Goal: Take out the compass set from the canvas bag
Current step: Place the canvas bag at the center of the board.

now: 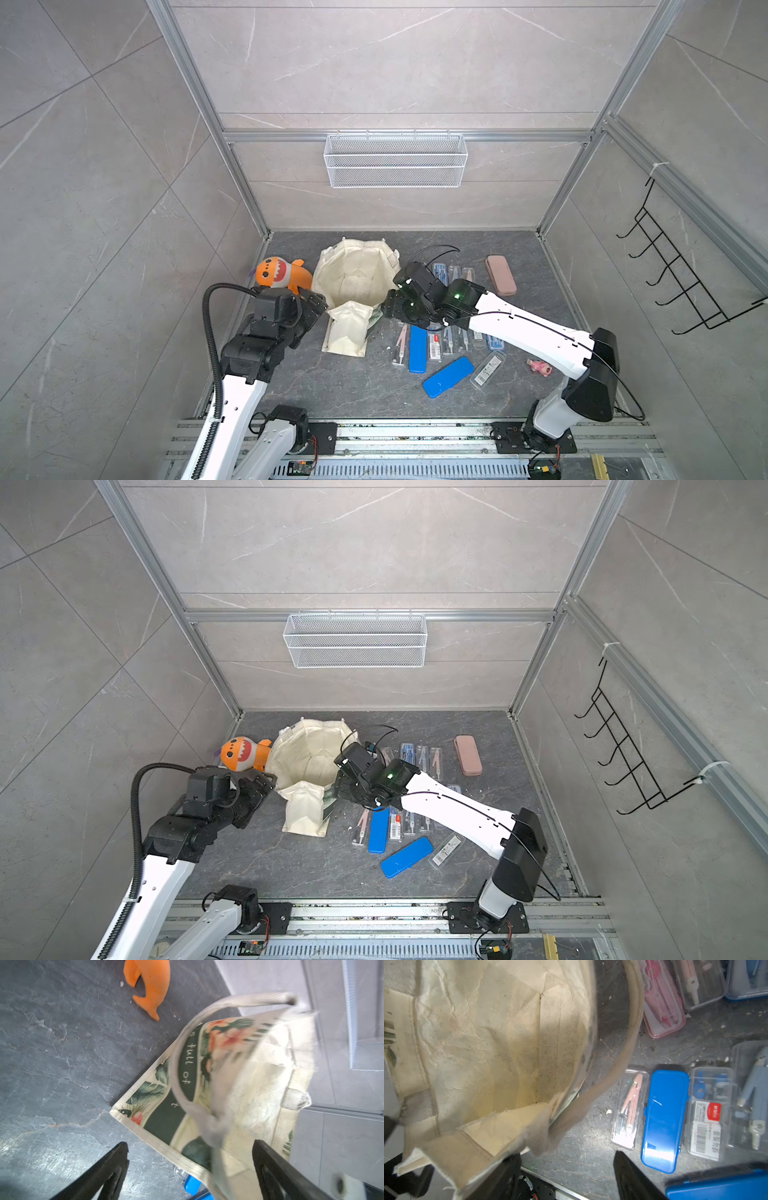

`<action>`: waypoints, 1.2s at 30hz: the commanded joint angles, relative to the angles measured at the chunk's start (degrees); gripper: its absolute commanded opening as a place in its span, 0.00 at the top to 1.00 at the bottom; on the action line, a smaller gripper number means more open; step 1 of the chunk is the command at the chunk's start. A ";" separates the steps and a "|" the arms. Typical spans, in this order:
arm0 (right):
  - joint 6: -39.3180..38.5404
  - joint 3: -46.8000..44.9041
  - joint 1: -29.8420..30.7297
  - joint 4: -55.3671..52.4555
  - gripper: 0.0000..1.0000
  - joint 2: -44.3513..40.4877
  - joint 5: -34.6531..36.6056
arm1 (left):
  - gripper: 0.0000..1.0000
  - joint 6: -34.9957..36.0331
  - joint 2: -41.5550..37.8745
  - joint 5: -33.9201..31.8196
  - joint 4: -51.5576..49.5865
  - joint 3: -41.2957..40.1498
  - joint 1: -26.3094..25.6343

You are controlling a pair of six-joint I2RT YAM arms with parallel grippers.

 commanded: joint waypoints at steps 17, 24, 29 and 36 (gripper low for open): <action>-13.57 7.79 -5.13 7.37 0.26 1.38 -6.86 | 0.07 5.47 -3.34 -12.20 -12.73 6.19 0.33; -18.07 8.20 -5.20 4.23 0.25 -1.43 -4.62 | 0.10 6.82 -6.97 -13.45 -14.62 5.32 0.31; -21.52 5.58 -7.69 2.11 0.25 -6.83 -1.63 | 0.06 13.71 -8.83 -20.49 -14.30 7.22 0.30; -24.31 -2.93 -12.09 -1.20 0.20 -18.08 14.35 | 0.01 30.83 -12.83 -21.30 -6.41 8.88 0.33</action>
